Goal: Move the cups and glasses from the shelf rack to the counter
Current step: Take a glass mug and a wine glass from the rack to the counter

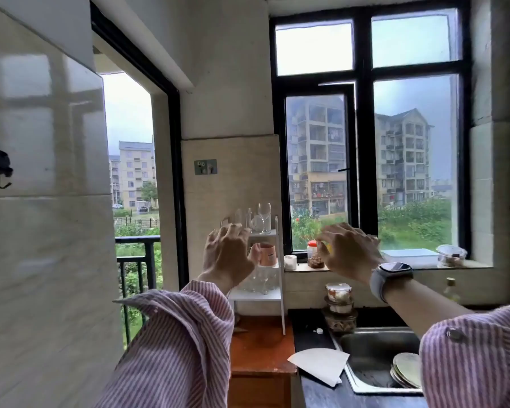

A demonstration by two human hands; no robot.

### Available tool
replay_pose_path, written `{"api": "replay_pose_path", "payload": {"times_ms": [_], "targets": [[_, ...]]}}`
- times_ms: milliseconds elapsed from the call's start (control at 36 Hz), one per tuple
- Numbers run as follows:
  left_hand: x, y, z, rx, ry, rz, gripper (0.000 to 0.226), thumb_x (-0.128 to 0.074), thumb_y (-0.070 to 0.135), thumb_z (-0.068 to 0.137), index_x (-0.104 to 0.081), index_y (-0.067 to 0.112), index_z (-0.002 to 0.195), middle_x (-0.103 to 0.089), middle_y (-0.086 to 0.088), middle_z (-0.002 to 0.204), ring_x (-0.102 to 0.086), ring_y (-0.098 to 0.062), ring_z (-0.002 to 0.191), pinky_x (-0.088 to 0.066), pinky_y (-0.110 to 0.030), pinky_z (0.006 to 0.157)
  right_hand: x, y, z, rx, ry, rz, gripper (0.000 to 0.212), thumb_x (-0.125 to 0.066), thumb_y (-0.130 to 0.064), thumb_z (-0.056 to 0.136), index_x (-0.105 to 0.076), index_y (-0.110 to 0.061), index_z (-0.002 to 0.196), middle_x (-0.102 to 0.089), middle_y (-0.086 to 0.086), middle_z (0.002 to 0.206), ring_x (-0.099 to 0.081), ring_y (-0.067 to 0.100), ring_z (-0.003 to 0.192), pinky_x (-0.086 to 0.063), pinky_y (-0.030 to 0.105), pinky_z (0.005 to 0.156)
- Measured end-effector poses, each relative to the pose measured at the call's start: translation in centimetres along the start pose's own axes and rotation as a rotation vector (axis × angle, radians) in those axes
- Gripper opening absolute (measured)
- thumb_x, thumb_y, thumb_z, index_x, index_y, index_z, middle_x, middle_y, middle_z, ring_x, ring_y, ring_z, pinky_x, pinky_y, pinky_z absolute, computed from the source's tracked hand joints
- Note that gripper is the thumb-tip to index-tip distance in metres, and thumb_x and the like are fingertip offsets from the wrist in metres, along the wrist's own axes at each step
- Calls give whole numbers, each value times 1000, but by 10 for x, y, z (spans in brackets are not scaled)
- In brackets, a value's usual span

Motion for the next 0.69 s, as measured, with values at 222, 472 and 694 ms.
{"api": "replay_pose_path", "payload": {"times_ms": [222,472,694], "targets": [[-53,-30,-5,50,-53,-34,36,-40,37,92,-57,11,111,-62,-9,116,-58,-23,102,-41,-38,93,-60,-8,-1,-11,-125,91,26,-38,-28,91,-60,-15,89,-66,6,99,-60,24,89,-51,39,77],[-145,-46,17,82,-124,-87,26,-42,31,89,-60,14,96,-65,-8,104,-60,-24,94,-46,-38,86,-152,14,31,-20,-191,169,29,-38,-28,92,-62,-13,98,-65,7,105,-62,27,91,-52,39,77],[-247,-72,71,202,-242,-114,27,-44,36,88,-62,16,94,-66,-8,104,-60,-28,94,-47,-37,83,-248,57,91,11,-356,234,30,-39,-26,92,-63,-16,107,-61,6,118,-53,24,113,-46,38,92]]}}
Point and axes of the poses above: each hand's wrist, its own z-axis towards the middle knuckle, its own x-axis out of the back of the hand, y = z × x, the point moved 5 cm from there along z, towards the middle knuckle
